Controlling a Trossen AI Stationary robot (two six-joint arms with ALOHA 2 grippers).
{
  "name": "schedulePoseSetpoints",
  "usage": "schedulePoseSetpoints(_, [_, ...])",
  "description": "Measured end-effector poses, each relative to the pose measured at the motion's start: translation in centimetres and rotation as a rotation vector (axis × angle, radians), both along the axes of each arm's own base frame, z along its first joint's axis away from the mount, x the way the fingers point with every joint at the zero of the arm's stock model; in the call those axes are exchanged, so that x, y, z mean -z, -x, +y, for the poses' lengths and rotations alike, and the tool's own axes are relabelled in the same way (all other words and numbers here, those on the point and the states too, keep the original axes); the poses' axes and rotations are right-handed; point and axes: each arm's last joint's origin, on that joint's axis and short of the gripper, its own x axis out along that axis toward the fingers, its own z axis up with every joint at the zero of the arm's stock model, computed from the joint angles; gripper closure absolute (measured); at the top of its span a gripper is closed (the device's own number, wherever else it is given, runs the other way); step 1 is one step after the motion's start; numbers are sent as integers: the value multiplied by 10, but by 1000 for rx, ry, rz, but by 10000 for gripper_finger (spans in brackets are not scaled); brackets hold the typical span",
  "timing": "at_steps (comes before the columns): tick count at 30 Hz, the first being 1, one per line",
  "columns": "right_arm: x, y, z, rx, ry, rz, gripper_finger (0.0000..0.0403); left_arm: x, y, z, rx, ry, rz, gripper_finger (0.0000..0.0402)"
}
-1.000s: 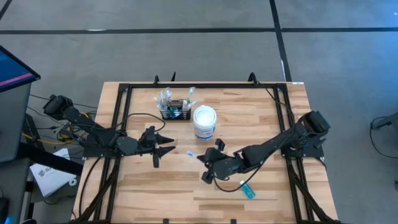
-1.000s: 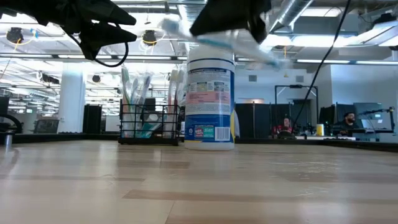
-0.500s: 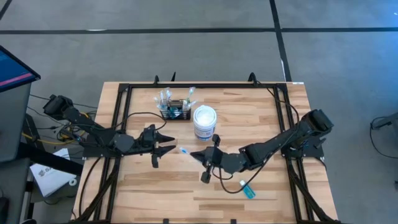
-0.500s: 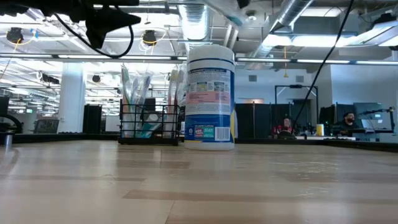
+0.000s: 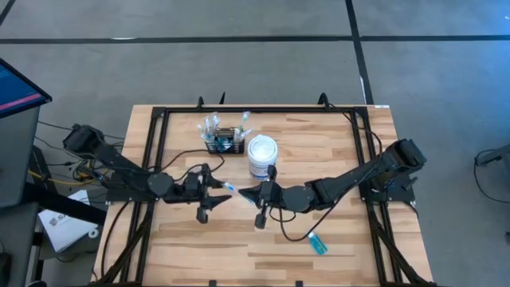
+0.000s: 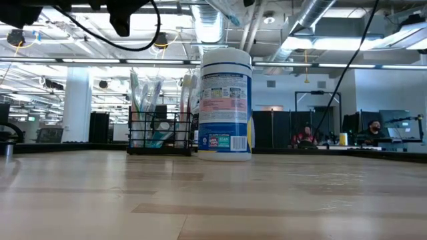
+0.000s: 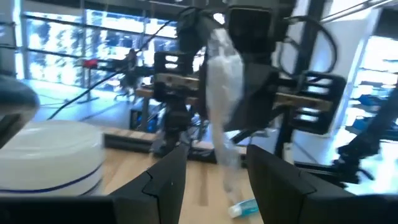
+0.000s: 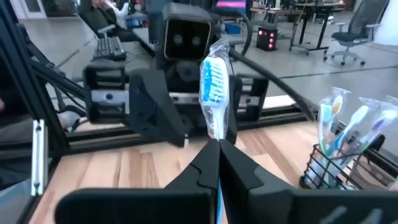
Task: Pick & Place toothbrushing station
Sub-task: Put the blue toothbrush into the mesh organizer
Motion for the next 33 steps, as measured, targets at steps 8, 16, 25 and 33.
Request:
schedulePoseSetpoints(8, [-6,-1,2,-29,-2,-53,403,3,-4,-1,-2,-10,-21,239])
schedulePoseSetpoints(16, [-10,-2,-1,-22,0,-89,403,0,-4,-1,26,-23,-43,239])
schedulePoseSetpoints(25, [-12,-3,-3,-18,0,-109,403,-7,-2,0,31,-48,-115,239])
schedulePoseSetpoints(33, [-14,-5,-8,-24,-4,-127,403,-7,-4,3,34,-49,-121,239])
